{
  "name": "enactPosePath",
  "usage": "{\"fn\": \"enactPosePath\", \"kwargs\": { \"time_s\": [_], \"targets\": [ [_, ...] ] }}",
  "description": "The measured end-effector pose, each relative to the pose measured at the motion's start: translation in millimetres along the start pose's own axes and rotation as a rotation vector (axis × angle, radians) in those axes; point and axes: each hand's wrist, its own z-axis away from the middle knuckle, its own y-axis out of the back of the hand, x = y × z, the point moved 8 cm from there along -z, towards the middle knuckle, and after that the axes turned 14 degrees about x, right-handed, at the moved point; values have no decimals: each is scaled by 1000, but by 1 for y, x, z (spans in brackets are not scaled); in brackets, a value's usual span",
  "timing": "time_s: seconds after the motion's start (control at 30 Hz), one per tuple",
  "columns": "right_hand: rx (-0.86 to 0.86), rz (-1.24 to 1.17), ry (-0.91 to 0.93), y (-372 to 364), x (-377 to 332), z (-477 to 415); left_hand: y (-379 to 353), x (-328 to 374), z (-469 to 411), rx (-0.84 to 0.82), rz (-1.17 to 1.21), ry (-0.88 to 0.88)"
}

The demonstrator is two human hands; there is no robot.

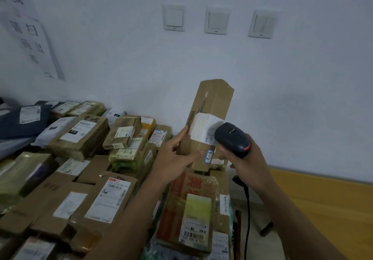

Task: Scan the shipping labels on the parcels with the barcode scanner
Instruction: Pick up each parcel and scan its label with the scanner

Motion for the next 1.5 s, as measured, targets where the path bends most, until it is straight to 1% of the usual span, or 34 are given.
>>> {"fn": "enactPosePath", "kwargs": {
  "time_s": [0.13,0.2,0.37,0.53,0.77,1.2,1.33,1.5],
  "targets": [
    [-44,209,84,0,-5,0,22,7,-27,27,-141,-8],
    [-70,278,97,-2,-5,1,29,8,-40,26,-219,-21],
    [-130,331,89,-12,-3,2,33,5,-63,-53,-360,-42],
    [-171,356,76,-19,-3,4,37,-8,-73,-59,-440,-35],
    [-202,396,98,-24,-2,5,38,-27,-80,-84,-445,-2],
    [-226,428,96,-27,4,0,36,-30,-84,-76,-446,-6],
    [-158,424,48,-10,12,-12,30,-32,-88,-58,-398,30],
    [14,443,-25,19,26,-38,-7,-39,-88,-108,-249,158]
  ]
}}
